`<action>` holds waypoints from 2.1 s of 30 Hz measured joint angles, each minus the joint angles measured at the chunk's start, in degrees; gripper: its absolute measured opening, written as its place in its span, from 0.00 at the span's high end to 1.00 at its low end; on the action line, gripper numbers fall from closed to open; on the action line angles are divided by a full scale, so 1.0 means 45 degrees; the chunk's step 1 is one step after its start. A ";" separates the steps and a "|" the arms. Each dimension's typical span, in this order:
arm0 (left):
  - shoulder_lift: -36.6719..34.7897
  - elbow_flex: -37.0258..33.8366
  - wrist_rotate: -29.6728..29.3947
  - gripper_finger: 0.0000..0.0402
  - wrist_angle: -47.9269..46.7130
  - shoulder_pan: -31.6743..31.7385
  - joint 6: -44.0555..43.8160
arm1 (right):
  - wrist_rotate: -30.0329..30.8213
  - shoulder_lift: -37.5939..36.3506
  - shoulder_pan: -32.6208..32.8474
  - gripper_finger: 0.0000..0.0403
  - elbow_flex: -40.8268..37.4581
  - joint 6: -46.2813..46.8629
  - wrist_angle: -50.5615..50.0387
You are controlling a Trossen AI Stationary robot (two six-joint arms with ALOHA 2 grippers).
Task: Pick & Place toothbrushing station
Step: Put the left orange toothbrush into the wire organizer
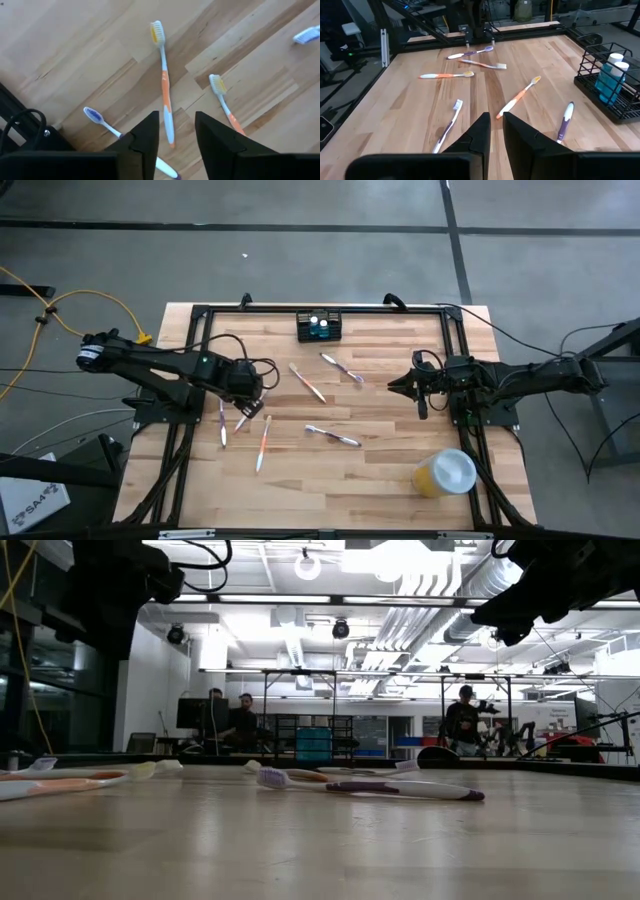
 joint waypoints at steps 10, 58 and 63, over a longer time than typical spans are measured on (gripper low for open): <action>0.1561 -0.0010 -0.0854 0.65 -0.0305 -0.1002 -0.0482 | 0.0003 0.0000 0.0000 0.89 0.0003 -0.0039 -0.0015; 0.4849 -0.0541 -0.1568 0.65 0.1611 -0.1942 -0.0361 | -0.0611 0.0000 0.0005 0.89 0.0005 0.0008 -0.0010; 0.4860 -0.0930 -0.1574 0.65 0.1872 -0.1942 -0.0773 | -0.0612 0.0000 0.0004 0.89 0.0000 0.0010 -0.0014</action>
